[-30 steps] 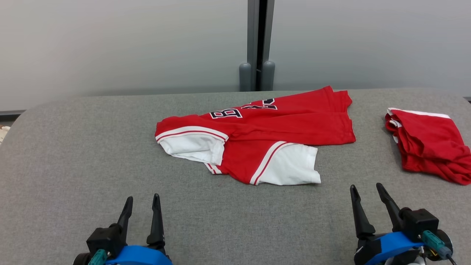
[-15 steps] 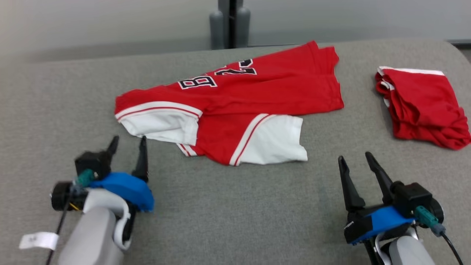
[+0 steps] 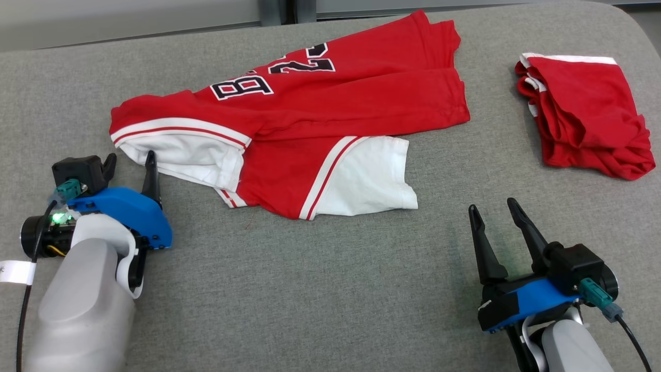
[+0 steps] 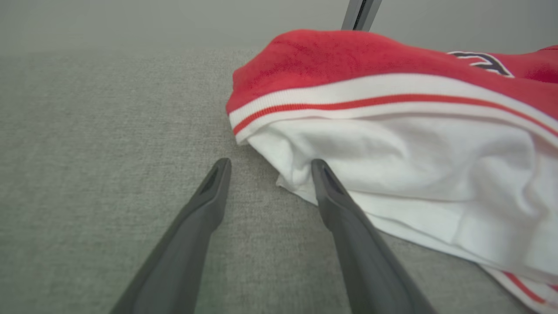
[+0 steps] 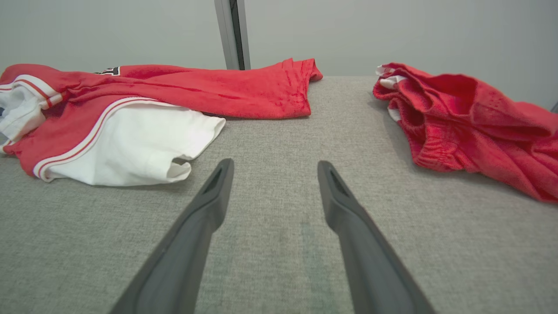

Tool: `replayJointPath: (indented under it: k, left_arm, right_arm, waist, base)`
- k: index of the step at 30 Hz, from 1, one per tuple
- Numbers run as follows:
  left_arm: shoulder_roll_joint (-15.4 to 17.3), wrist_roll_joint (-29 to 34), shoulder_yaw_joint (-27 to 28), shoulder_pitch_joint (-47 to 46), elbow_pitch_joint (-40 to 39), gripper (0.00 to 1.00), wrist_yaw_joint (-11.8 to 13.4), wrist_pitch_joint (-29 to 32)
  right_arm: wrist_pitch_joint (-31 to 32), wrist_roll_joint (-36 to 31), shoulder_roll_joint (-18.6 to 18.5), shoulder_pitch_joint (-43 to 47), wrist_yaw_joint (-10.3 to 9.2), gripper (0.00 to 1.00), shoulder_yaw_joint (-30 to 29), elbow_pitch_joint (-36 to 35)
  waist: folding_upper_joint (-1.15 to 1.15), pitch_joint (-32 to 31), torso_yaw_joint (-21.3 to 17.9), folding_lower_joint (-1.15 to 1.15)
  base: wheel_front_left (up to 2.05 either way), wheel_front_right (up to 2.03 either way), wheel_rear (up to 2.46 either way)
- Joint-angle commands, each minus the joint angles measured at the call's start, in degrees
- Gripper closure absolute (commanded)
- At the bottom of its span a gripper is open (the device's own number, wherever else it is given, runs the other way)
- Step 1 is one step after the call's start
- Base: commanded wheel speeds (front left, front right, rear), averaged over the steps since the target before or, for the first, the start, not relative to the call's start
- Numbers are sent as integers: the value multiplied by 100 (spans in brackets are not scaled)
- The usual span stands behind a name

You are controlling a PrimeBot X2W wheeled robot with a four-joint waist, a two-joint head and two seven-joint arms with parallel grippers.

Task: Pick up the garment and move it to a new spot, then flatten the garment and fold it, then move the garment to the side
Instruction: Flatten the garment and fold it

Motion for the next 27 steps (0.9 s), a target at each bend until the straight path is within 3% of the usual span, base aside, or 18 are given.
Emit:
replayJointPath:
  k: [1,4,5,6,8,11,15,20,27]
  left_arm:
    - [-19,-41,10,-121,38,0,-40,-77]
    - [-60,-36,-108,-188,186,0,-159,-202]
    - [-84,-54,-155,-207,252,16,-192,-201]
    - [-108,-80,-194,-239,326,47,-218,-171]
    - [-150,-111,-250,-313,450,62,-260,-149]
    - [-204,-166,-316,-373,673,100,-299,-121]
    - [-208,-189,-435,-442,991,100,-320,-34]
    - [-121,-162,-515,-540,1081,100,-338,-510]
    - [-32,178,-750,-220,368,100,-310,-961]
  right_arm:
    - [-16,23,-14,-81,0,0,6,-1]
    - [-16,20,-14,-62,0,0,42,31]
    - [-16,17,-14,-54,0,0,54,38]
    - [-16,15,-14,-45,0,0,68,48]
    - [-16,8,-14,-33,0,0,85,57]
    - [-16,-8,-14,-28,0,0,107,66]
    - [-16,-19,-14,-22,0,0,123,79]
    - [-16,-15,-15,1,0,0,56,64]
    - [-16,18,-14,174,0,0,-134,135]
  waist:
    - [0,-14,-12,-1]
    - [0,-73,-30,-1]
    - [0,-95,-34,-1]
    - [0,-116,-39,-1]
    - [0,-150,-42,-1]
    - [0,-183,-47,-1]
    - [0,-215,-54,-1]
    - [0,-257,-23,-1]
    - [0,-646,236,-1]
  base:
    - [0,0,0]
    - [0,0,0]
    - [0,0,0]
    - [0,0,0]
    - [0,0,0]
    - [0,0,0]
    - [0,0,0]
    - [0,0,0]
    - [0,0,0]
